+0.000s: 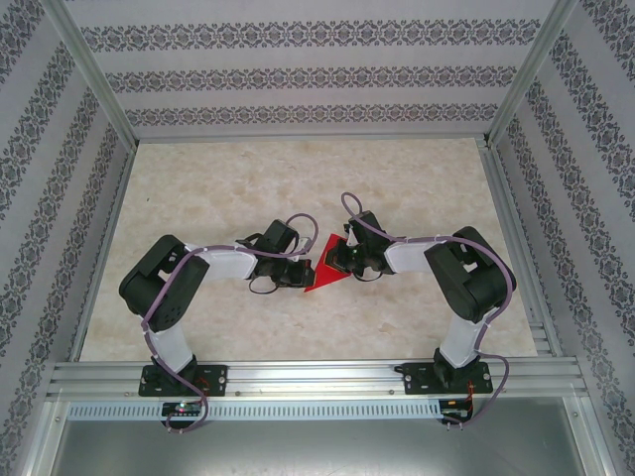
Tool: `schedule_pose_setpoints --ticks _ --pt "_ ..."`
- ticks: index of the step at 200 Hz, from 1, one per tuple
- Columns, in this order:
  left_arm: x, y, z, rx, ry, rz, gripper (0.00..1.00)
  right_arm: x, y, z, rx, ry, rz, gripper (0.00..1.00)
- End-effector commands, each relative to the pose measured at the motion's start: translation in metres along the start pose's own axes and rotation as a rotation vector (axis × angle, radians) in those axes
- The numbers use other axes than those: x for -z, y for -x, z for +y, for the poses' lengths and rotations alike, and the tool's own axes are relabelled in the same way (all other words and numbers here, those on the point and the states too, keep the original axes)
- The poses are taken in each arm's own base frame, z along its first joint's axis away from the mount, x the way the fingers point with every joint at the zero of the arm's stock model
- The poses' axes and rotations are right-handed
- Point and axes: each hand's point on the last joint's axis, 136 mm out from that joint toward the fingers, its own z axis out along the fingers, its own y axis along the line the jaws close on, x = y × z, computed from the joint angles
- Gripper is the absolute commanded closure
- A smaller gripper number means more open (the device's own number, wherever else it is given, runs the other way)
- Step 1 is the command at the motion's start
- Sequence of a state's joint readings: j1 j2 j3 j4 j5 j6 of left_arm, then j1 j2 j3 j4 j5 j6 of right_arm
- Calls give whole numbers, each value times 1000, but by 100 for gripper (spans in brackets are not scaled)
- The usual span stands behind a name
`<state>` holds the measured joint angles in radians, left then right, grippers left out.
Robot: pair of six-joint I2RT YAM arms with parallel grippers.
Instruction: Fold a paper plane with a square sheet of paper (pick it up from the middle)
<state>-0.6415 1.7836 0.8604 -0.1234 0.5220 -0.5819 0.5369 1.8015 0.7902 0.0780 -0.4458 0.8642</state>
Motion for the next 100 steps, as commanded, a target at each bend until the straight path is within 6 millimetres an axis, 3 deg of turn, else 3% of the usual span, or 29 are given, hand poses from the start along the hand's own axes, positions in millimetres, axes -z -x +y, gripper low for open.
schedule_pose_setpoints --ticks 1,26,49,100 --pt "-4 -3 18 32 61 0 100 -1 -26 -51 -25 -200 52 96" --pt "-3 -10 25 38 85 13 100 10 -12 -14 38 -82 8 95" --pt "-3 -13 25 37 84 20 100 15 -15 11 79 10 -3 93" --pt "-5 -14 24 37 72 27 100 3 -33 23 84 50 29 93"
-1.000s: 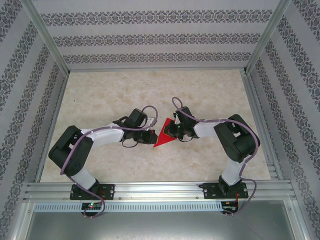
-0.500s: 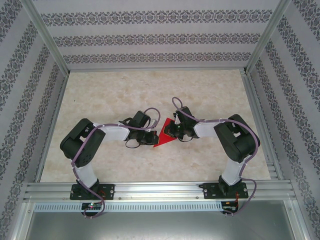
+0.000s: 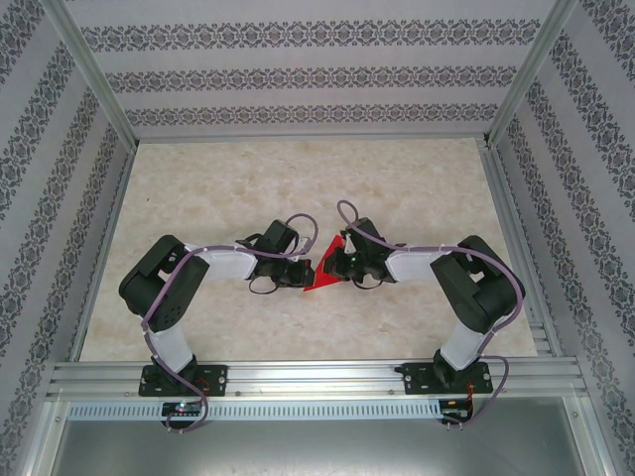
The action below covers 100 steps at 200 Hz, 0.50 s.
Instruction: Fold a paper plane with a square sheet of paper (pick it up from the middle)
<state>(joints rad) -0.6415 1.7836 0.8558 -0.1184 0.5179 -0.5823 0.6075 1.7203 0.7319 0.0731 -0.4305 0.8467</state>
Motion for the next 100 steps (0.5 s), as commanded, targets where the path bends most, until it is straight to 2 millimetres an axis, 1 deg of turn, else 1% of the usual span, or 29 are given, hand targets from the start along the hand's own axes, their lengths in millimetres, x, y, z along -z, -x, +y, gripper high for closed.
schedule_pose_setpoints --ticks 1,26,48,70,100 --pt "-5 -14 23 37 69 30 100 -4 -3 11 8 38 2 93" --pt "-5 -15 22 36 65 32 100 -12 -4 11 0 34 19 93" --pt "-5 -15 22 37 65 33 100 -17 -4 4 -16 2 28 94" --pt "-5 -18 25 47 73 38 100 -18 -4 -11 -39 -62 31 94" --pt "-3 -27 39 67 132 57 100 -11 6 -33 -74 -128 2 95"
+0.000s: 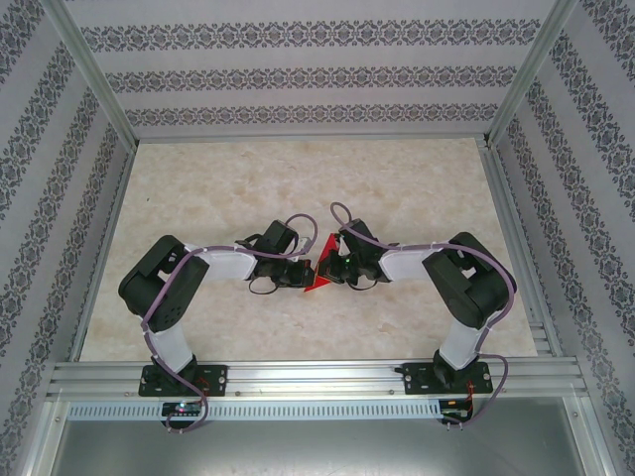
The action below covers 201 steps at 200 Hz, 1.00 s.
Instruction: Fold a paper plane with a square sheet of paper (pick it up from the middle)
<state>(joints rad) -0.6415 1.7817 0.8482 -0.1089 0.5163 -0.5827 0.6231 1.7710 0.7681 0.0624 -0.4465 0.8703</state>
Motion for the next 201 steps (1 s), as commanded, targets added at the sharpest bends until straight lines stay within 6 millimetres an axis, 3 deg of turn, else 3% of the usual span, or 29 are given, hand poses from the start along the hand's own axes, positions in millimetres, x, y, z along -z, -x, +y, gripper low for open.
schedule_pose_setpoints --ticks 1,51,67,81,101,122,169,201 --pt "-3 -27 38 67 135 61 100 1 11 -36 -54 -124 -39 95" --pt "-5 -51 58 94 187 115 100 15 45 -60 -94 -153 -89 95" --pt "-6 -54 60 96 188 122 100 21 56 -58 -95 -143 -111 95" --pt "-6 -52 57 89 173 119 100 27 61 -41 -63 -103 -130 94" --pt "-6 -48 51 79 152 114 100 35 56 -10 19 -59 -146 94" --pt "-7 -46 48 74 142 113 100 37 46 8 56 -35 -152 94" --pt "-6 -45 47 70 136 109 100 9 27 4 33 -27 -73 94" --pt "-6 -47 48 65 140 119 100 2 34 -4 26 -37 -67 94"
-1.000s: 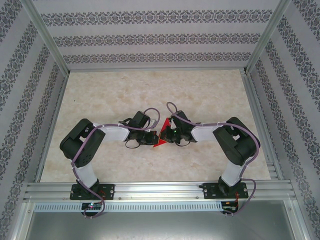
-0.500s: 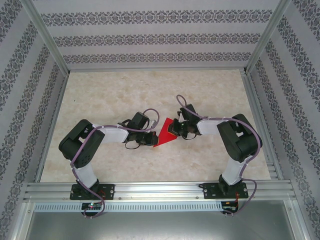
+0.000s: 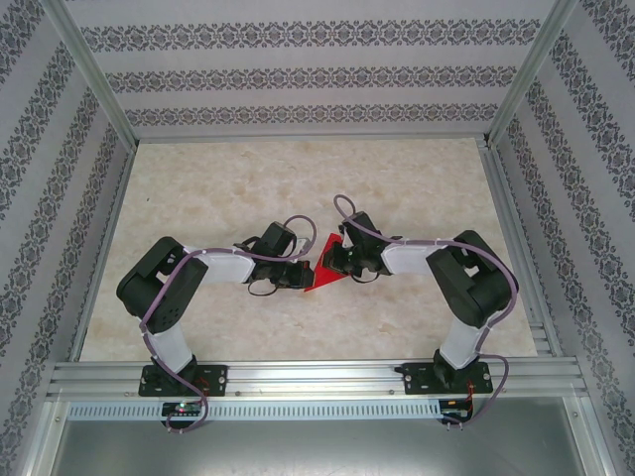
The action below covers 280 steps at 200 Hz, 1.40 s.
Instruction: Fold a paper plane with a square sheet of paper (pick it up from the middle)
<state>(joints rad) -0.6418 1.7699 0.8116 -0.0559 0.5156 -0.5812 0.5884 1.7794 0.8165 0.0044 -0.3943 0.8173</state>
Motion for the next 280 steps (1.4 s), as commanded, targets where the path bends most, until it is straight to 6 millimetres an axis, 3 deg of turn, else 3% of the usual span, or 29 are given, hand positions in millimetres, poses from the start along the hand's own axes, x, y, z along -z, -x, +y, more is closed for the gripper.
schedule_pose_setpoints --ticks 1,26,69,94,119,155,175,189,212,236,258,280 --pt "-5 -46 46 79 153 141 100 -4 12 2 4 14 -17 94" --pt "-5 -51 50 69 165 159 100 1 31 -15 -34 7 -43 95" --pt "-5 -57 53 61 169 175 100 15 61 -70 -124 -59 -92 95" --pt "-6 -60 55 64 165 184 100 27 79 -89 -150 -74 -125 95" --pt "-7 -60 54 63 154 185 100 42 100 -92 -152 -71 -164 95" --pt "-7 -50 43 41 127 171 100 72 121 -63 -114 -54 -236 93" --pt "-3 -31 25 22 89 134 100 88 117 -51 -95 -95 -274 91" --pt "5 -11 4 -3 40 81 92 96 108 -44 -97 -115 -299 86" --pt "23 20 -28 -42 -17 -20 74 101 83 -37 -124 -126 -322 66" --pt "41 41 -42 -51 -17 -119 58 103 59 -30 -155 -106 -348 48" --pt "47 50 -42 -44 0 -170 56 102 46 -23 -195 -53 -376 45" --pt "41 54 -46 -44 -32 -176 61 97 41 -19 -210 -37 -382 44"
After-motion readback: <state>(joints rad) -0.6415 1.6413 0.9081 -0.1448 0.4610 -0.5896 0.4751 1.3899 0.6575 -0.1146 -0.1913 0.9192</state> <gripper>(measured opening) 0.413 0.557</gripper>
